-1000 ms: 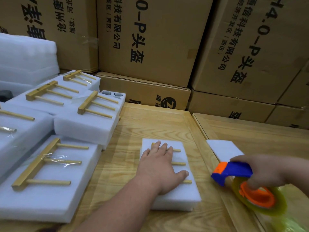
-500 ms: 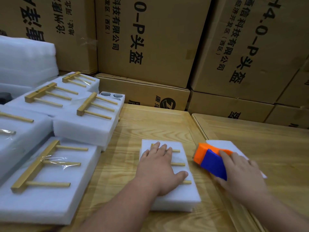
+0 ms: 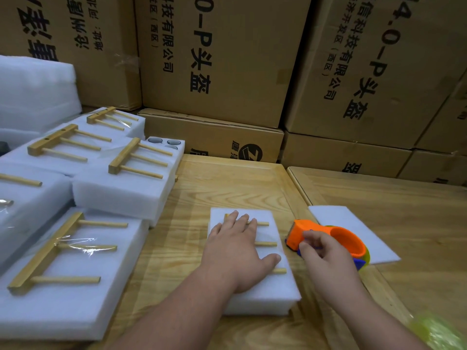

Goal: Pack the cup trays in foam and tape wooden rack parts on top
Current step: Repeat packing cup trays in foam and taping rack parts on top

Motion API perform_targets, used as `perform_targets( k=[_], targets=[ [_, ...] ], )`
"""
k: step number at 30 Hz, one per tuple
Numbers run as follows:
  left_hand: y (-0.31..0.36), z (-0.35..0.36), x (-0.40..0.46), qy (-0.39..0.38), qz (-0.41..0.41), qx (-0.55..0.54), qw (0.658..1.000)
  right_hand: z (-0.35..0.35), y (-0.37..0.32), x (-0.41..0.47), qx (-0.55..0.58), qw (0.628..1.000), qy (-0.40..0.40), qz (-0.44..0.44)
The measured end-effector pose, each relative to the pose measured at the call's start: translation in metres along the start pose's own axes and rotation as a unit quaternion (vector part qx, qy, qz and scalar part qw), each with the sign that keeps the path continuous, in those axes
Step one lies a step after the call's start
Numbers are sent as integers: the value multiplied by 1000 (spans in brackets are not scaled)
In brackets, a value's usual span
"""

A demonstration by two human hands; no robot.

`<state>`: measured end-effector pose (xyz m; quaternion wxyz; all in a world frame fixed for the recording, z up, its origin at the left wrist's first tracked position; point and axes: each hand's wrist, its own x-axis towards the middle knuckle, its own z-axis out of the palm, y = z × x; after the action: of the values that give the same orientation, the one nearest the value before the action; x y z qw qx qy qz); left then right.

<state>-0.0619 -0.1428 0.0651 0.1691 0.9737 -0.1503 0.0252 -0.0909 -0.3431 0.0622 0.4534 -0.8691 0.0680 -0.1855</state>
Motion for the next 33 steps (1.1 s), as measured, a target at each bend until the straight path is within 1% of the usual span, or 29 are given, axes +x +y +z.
perform_targets(
  k=[2,5,7,10,13,14,16,18,21,24,26,29,31,33],
  targets=[
    [0,0,0,0,0,1,1000,9,-4,3,8,999,-23,24],
    [0,0,-1,1,0,2,1000,19,-11,7,75,988,-86,107],
    [0,1,0,-1,-1,2,1000,23,-16,12,128,968,-120,179],
    [0,0,0,-3,-3,-1,1000,27,-18,20,150,937,-157,272],
    [-1,0,0,-1,-4,-1,1000,32,-13,24,188,913,-192,307],
    [0,0,0,-1,-4,-1,1000,33,-11,24,190,912,-198,303],
    [0,0,0,-1,-4,-3,1000,38,-7,25,157,932,-198,261],
    [1,-1,0,0,-2,-3,1000,43,-5,25,116,955,-161,220],
    [1,-1,-1,-1,-1,0,1000,46,-4,27,111,963,-131,207],
    [1,-4,-2,-2,1,-26,1000,48,-1,22,86,984,-70,141],
    [-1,-7,-2,-1,8,-81,997,51,3,17,67,992,-40,102],
    [-6,-13,-4,1,10,-201,980,54,9,12,75,994,-16,83],
    [-12,-16,-7,39,-12,-286,957,54,12,11,80,994,-16,78],
    [-18,-15,-14,93,-69,-338,934,54,14,11,86,993,-23,76]
  ],
)
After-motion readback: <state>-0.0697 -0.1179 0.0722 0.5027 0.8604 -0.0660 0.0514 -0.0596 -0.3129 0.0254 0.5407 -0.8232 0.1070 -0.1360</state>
